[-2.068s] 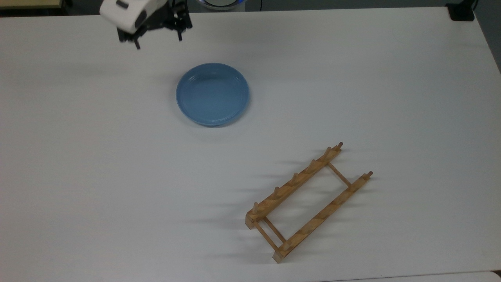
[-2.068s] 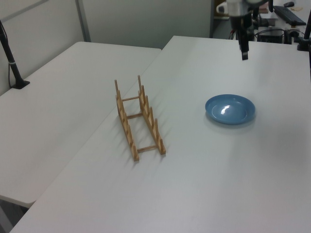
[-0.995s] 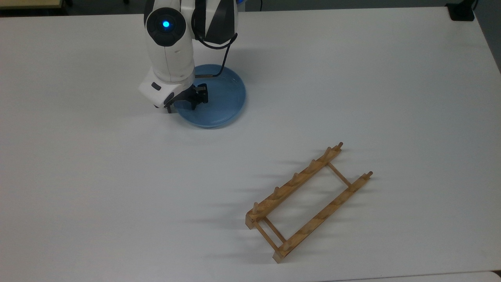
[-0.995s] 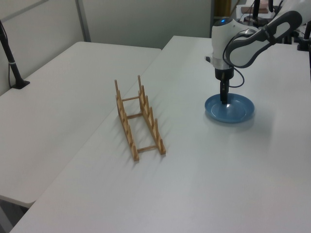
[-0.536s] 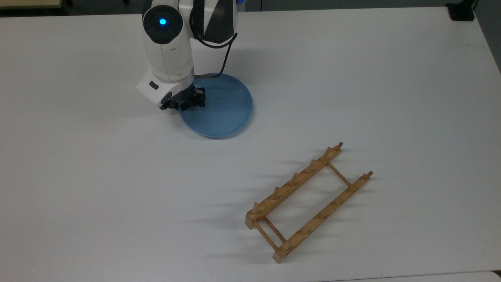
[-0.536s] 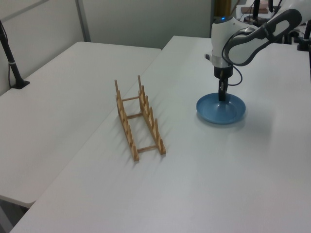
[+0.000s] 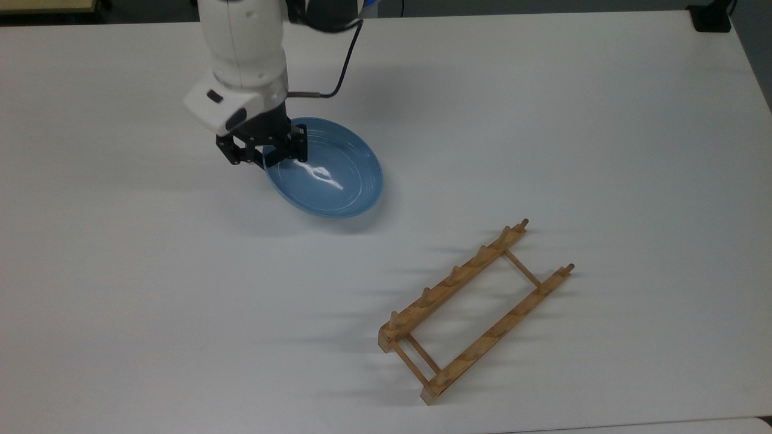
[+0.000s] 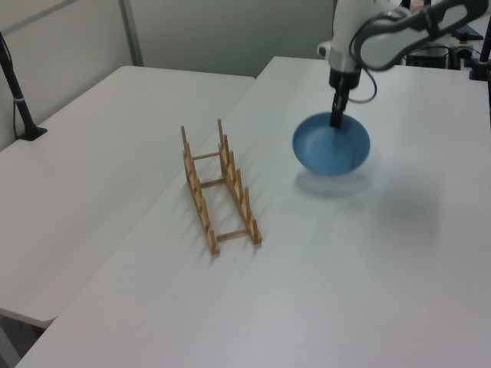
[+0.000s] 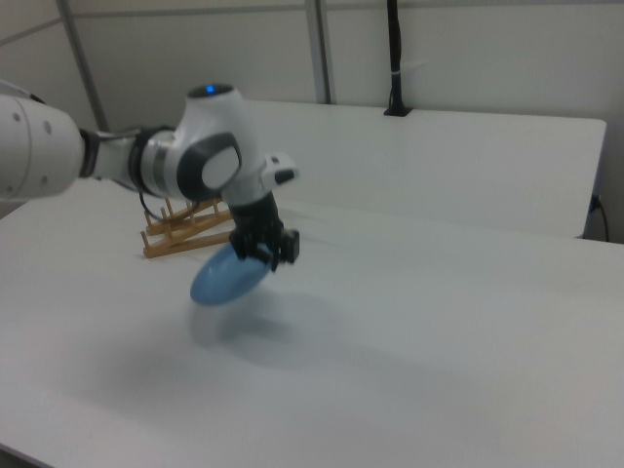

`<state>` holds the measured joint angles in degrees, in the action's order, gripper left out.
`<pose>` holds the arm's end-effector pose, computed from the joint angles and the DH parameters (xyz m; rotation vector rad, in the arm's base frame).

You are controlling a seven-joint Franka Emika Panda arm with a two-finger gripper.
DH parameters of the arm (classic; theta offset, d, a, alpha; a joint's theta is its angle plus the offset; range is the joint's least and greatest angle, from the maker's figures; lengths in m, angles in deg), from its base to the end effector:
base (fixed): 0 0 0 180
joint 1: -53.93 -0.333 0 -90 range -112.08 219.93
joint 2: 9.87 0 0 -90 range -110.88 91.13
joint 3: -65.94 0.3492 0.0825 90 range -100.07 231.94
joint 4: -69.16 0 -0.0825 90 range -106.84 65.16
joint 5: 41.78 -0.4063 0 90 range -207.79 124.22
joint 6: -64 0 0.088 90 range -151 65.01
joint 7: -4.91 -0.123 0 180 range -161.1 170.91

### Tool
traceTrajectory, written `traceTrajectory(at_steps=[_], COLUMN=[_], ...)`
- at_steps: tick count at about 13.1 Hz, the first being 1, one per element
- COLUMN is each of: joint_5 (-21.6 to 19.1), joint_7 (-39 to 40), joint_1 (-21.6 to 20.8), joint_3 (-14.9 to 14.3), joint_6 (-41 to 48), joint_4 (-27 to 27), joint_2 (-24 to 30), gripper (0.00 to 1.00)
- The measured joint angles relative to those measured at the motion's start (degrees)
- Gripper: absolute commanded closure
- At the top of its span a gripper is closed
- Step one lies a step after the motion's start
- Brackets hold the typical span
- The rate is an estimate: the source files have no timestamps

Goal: Place plate in plate rack
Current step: 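Lift the plate on edge and carry it toward the wooden rack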

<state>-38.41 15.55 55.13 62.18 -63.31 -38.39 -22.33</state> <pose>0.6494 -0.0568 0.4140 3.0497 0.2050 0.1805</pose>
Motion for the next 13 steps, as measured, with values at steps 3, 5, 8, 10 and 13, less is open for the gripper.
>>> traceTrajectory(at_steps=[3, 5, 8, 10, 13], joint_5=[-1.4, -1.3, 9.5, 21.1, 42.1], joint_7=[-3.3, -7.8, -23.0, -34.2, -54.3], joint_1=[0.0, -0.1, -0.2, -0.6, -3.5], joint_3=[1.4, 3.3, 8.1, 10.7, 12.1], joint_6=[1.9, 2.0, 0.5, -3.3, -6.3], joint_4=[5.7, 9.4, 14.8, 15.0, 14.8], joint_2=[2.1, 2.9, 3.0, 2.7, 0.2], gripper=[1.0, 1.0, 1.0, 1.0, 1.0])
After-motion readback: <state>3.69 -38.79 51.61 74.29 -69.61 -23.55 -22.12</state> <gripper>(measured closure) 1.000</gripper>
